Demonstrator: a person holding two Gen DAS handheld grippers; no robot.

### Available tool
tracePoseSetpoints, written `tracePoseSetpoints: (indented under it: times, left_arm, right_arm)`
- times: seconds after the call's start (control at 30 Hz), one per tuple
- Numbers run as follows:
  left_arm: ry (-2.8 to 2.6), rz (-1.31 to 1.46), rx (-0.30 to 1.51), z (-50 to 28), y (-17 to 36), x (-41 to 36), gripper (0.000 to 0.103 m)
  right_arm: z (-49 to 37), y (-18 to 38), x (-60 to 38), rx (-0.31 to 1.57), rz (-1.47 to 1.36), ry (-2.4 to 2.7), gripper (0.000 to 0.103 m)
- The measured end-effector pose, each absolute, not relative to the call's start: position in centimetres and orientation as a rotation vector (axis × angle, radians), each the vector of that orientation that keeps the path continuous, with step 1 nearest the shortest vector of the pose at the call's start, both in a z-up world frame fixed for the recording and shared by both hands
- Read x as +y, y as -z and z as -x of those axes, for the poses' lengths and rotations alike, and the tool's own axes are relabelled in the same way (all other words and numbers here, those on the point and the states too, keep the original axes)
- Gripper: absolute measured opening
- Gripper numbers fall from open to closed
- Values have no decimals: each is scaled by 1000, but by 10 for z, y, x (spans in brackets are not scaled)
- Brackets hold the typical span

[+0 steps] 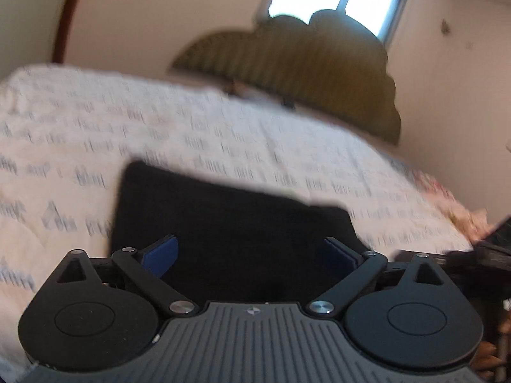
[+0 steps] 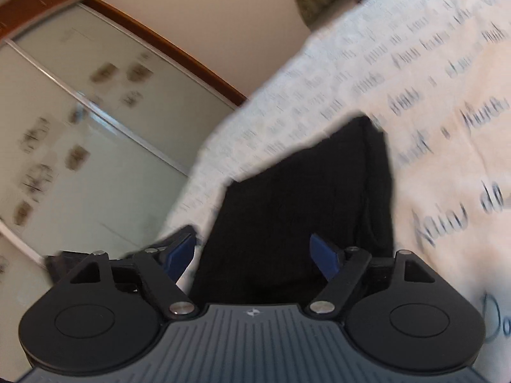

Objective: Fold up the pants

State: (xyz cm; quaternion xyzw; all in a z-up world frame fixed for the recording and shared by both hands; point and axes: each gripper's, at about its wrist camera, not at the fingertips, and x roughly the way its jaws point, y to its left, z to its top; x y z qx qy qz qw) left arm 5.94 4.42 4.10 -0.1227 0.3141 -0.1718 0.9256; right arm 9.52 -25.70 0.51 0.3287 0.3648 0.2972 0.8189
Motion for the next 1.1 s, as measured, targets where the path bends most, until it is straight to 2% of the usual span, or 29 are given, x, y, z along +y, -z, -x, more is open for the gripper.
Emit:
tracePoseSetpoints:
  times: [0.07,0.23,0.27,0.33,0.5,0.57,0.67,0.73,0.9,1.0,1.1]
  left_arm:
    - [339,203,654,-56,-23,38,97]
    - [301,119,627,-53,-20,28,96]
    - [278,118,625,-49,-23,29,92]
    - [256,136,617,-34,-33,37,94]
    - [151,189,605,-3,-34,59,96]
    - [103,234,661,-4,-22,69,99]
    - [119,288,656,-2,-18,79,98]
    - [107,293,653,-1,-23,80,96]
    - [63,292,629,9,-39,81,95]
    - [69,265,553,13,-50,73,96]
    - [102,234,555,-3,-53,55,96]
  right_arm:
    - [-87,11,-264,717,-747,-670,78]
    - [-89,9,-267,742,-771,-659,78]
    - [-88,5,-266,749,-764,-648,78]
    - [-84,-9,-265,762,-770,-605,79]
    - [-70,-39,-261,659,-749,-664,82]
    - [-74,-36,-249,693,-690,-670,82]
    - [-87,-8,-229,817,-591,-619,81]
    - [-77,-1,-234,750,-589,-652,81]
    - [-58,-21,-248,755,-662,-590,83]
    - [-45,-45,-245,649,-561,-572,83]
    - [-51,-55,-231,601,-481,-522,84]
